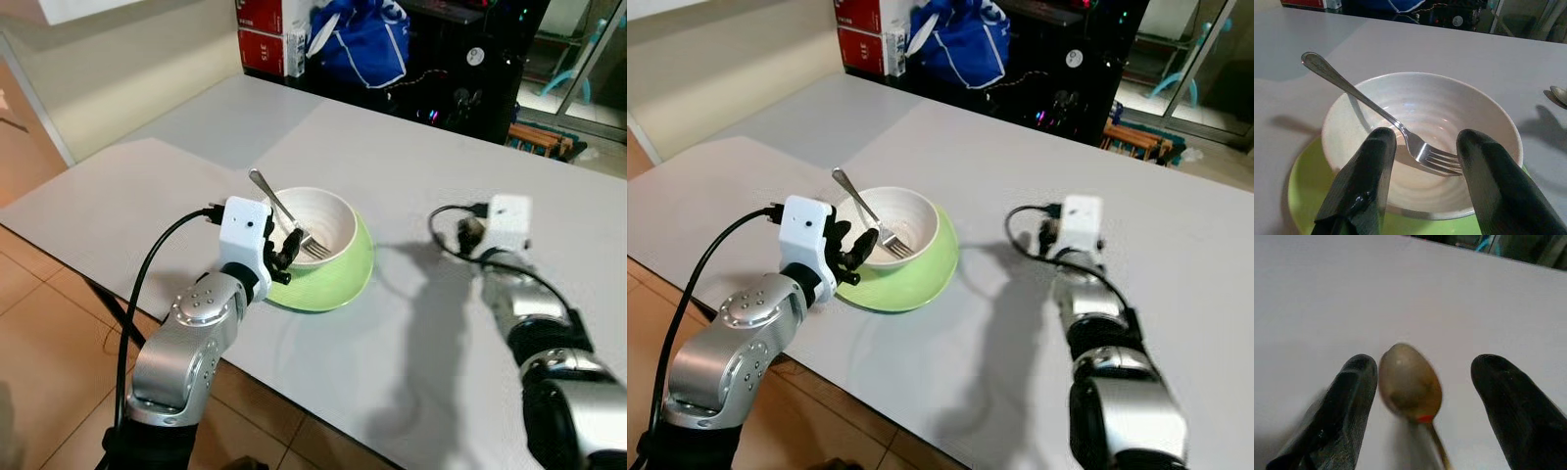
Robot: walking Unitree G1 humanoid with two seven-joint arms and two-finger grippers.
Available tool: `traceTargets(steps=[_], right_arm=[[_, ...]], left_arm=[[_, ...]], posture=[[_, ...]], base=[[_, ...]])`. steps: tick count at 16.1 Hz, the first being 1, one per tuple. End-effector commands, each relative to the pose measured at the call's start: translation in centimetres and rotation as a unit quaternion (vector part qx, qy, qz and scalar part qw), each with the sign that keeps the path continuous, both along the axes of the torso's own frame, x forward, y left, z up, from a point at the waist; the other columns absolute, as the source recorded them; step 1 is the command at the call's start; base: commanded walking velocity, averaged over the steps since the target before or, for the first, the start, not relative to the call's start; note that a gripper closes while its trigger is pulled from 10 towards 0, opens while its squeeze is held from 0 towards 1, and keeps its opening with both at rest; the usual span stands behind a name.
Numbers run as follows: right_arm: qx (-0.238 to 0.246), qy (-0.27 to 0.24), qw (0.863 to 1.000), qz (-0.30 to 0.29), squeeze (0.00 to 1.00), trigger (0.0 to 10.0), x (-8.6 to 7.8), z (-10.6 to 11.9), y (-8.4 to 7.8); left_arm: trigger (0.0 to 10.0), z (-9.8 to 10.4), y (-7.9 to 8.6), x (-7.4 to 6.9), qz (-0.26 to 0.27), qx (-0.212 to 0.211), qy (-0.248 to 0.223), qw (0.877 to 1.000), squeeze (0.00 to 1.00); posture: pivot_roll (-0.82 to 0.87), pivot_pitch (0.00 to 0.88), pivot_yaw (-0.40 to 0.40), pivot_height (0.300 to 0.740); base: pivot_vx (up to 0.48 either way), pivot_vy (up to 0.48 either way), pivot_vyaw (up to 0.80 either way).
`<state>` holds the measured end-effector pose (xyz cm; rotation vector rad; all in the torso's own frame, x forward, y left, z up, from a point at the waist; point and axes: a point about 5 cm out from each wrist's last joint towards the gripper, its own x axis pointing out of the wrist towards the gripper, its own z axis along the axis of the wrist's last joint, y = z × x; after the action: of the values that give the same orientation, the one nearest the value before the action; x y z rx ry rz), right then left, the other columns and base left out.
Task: Setting the table
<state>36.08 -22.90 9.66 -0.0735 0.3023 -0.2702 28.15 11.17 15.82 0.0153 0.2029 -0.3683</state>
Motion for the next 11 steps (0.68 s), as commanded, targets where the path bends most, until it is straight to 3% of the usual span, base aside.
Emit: traceTargets(steps=[1, 4, 11], right_arm=[[-0.009, 0.005, 1.0, -0.007, 0.0, 10.0, -0.1, -0.3, -0.2], [-0.022, 0.013, 1.0, -0.018, 0.0, 10.0, -0.4, -0.7, -0.7], [0.016, 0.065, 0.998, -0.022, 0.0, 10.0, -1.4, -2.9, -0.7]], left_arm=[[10.0, 0.2, 0.0, 0.0, 0.002, 0.002, -0.002, 1.0, 0.0], [10.0, 0.2, 0.0, 0.0, 0.001, 0.002, -0.002, 1.0, 0.0], [10.0, 0.4, 0.0, 0.1, -0.001, 0.002, -0.002, 1.0, 0.0]], posture=[[-0.01, 0.0, 0.011, 0.74], [-0.01, 0.0, 0.013, 0.74], [-0.01, 0.0, 0.016, 0.74]], base=[[0.0, 0.0, 0.0], [0.0, 0.0, 0.0], [0.0, 0.0, 0.0]])
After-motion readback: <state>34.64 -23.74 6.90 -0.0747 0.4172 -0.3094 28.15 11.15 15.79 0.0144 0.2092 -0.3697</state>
